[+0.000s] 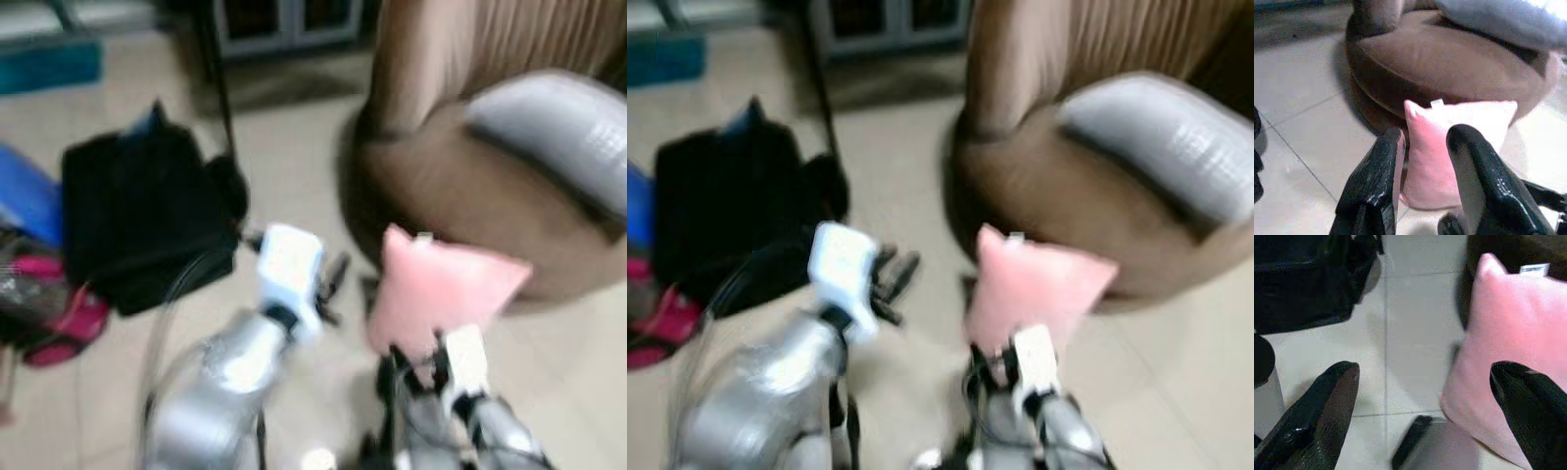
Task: Move the pillow to the sofa from floor
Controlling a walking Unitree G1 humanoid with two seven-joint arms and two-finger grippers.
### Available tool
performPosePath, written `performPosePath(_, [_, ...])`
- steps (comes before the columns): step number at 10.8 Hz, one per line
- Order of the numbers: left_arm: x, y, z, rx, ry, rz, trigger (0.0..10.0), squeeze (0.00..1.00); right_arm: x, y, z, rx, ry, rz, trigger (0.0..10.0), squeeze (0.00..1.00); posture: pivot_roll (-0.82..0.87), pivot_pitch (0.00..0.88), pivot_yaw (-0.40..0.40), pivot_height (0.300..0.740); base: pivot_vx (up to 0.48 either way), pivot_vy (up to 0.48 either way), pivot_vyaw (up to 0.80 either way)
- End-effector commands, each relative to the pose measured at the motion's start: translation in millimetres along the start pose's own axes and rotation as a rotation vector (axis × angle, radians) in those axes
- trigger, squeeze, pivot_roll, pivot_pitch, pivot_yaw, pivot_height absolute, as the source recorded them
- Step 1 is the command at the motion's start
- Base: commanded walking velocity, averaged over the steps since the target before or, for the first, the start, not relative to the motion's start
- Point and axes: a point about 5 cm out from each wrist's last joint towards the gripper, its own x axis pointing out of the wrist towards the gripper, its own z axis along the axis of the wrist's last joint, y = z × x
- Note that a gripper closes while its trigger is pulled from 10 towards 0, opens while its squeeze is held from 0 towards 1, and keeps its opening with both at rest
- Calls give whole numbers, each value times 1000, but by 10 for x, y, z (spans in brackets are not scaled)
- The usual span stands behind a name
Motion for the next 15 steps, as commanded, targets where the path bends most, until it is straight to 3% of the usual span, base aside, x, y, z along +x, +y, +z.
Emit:
performPosePath(1, [14, -170, 162, -2, -49, -17, 10000, 0, -48, -7, -50, 10, 14, -17, 10000, 0, 47, 188, -52, 514, 424, 0, 0])
performPosePath(2, [55, -339, 232, -2, -44, -12, 10000, 0, -44, -13, -43, -8, 4, -12, 10000, 0, 47, 188, -53, 514, 450, 0, 0])
performPosePath(3, [92, -534, 344, -3, -40, 3, 10000, 0, -27, -37, -89, -28, 53, -20, 10000, 110, 49, 193, -56, 529, 0, 0, 0])
performPosePath(4, [114, -528, 380, -2, -33, 22, 10000, 0, -22, -59, -110, -15, 60, -21, 10000, 98, 50, 197, -58, 544, 0, 0, 0])
performPosePath(5, [107, 270, 66, 16, 15, 71, 10000, 0, -16, -76, -101, -15, 54, -32, 10000, 90, 50, 200, -60, 559, 0, 0, 0])
performPosePath(6, [62, 408, -34, 17, 30, 74, 10000, 0, -10, -84, -82, -3, 43, -35, 10000, 67, 47, 202, -61, 574, 0, 0, 0])
performPosePath(7, [-44, 958, -800, -10, 143, 112, 10000, 0, -9, -104, -78, -2, 40, -50, 10000, 47, 47, 204, -61, 589, 0, 0, 0])
performPosePath(8, [-138, 1109, -1026, -21, 175, 122, 10000, 0, -15, -121, -80, -11, 40, -57, 10000, 47, 44, 205, -61, 604, 0, 0, 0])
performPosePath(11, [-117, 1172, -1121, -18, 114, 78, 10000, 0, -31, -119, -88, -8, 32, -66, 10000, 55, 37, 205, -60, 649, 0, 0, 0])
performPosePath(13, [-154, 1249, -1184, -43, 85, 128, 10000, 0, -20, -97, -54, 3, 9, -67, 10000, 55, 41, 206, -59, 674, 0, 0, 0])
performPosePath(14, [-288, 1309, -1244, -76, 24, 212, 10000, 0, -6, -80, -5, 16, -18, -73, 10000, 55, 45, 203, -62, 689, 0, 0, 0])
performPosePath(15, [-452, 1359, -1320, -34, -11, 289, 10000, 0, -2, -82, 36, 10, -44, -86, 10000, 59, 51, 203, -65, 699, 0, 0, 0])
